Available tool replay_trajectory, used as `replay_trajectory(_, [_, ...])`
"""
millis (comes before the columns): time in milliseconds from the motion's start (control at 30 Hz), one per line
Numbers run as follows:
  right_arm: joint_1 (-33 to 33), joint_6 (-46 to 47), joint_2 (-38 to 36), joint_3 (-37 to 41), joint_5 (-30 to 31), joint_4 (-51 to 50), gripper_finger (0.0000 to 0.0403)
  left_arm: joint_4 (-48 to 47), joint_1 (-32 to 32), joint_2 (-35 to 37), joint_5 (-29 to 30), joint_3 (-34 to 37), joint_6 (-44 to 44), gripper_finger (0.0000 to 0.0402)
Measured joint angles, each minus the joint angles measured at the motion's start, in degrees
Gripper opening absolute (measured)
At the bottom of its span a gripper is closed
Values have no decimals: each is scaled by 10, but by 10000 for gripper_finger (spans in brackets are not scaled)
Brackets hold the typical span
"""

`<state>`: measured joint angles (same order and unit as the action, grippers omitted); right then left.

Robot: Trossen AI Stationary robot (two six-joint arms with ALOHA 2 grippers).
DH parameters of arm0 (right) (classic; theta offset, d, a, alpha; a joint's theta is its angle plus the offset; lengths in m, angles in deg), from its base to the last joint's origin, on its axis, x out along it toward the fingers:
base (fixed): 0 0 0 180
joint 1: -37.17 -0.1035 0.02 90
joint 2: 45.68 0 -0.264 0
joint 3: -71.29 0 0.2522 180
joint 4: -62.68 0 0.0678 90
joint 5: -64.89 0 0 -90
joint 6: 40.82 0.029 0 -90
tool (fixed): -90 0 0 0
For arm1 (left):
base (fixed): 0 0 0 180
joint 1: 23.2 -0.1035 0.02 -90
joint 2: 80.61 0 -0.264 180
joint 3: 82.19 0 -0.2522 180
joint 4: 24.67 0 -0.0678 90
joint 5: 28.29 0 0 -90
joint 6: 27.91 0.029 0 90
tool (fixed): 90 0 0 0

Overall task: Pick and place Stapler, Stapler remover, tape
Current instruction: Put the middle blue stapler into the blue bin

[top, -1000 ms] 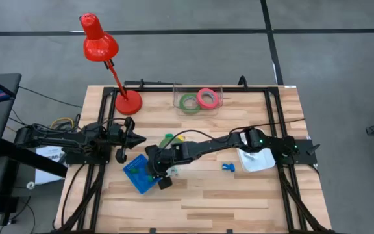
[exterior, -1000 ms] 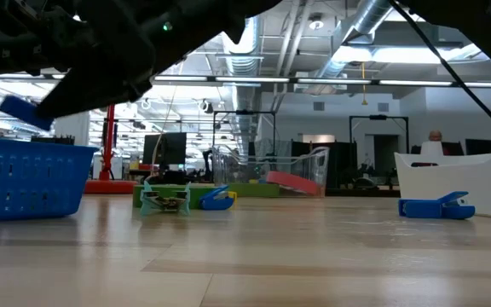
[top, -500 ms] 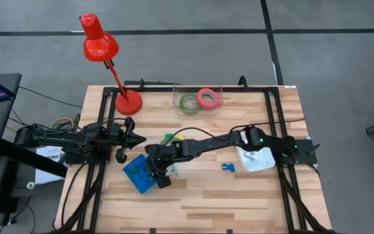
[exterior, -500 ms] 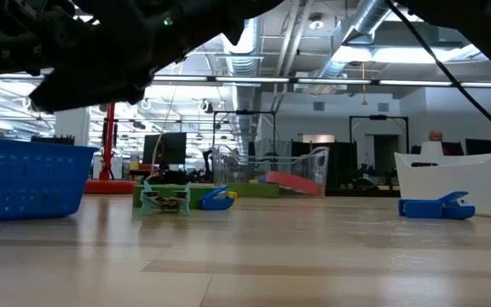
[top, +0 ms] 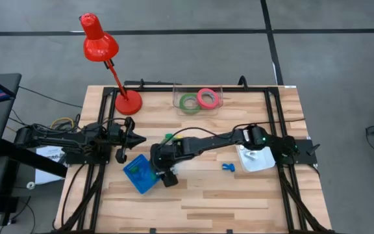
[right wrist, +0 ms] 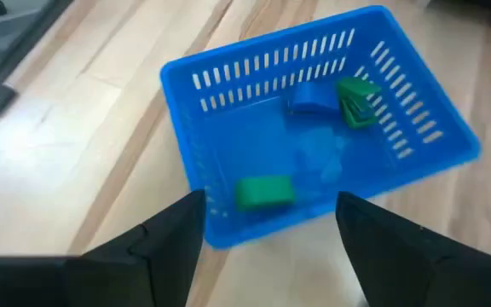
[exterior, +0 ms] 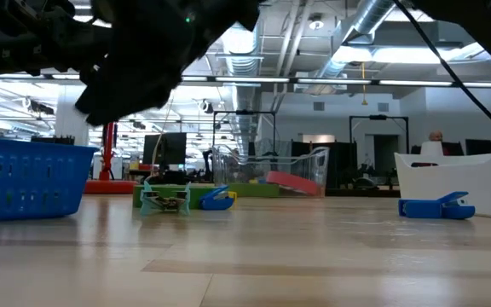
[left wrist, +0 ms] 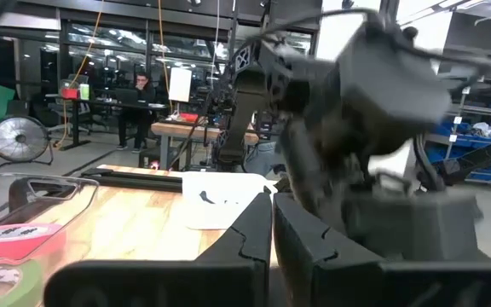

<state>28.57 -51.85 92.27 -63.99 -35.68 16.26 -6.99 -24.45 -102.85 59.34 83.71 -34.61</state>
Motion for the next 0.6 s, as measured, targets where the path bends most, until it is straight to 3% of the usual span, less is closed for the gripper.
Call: replay_trajectory(600, [26,-30,-56,0,-3,-106,255,1,0,0,0,0,0,8])
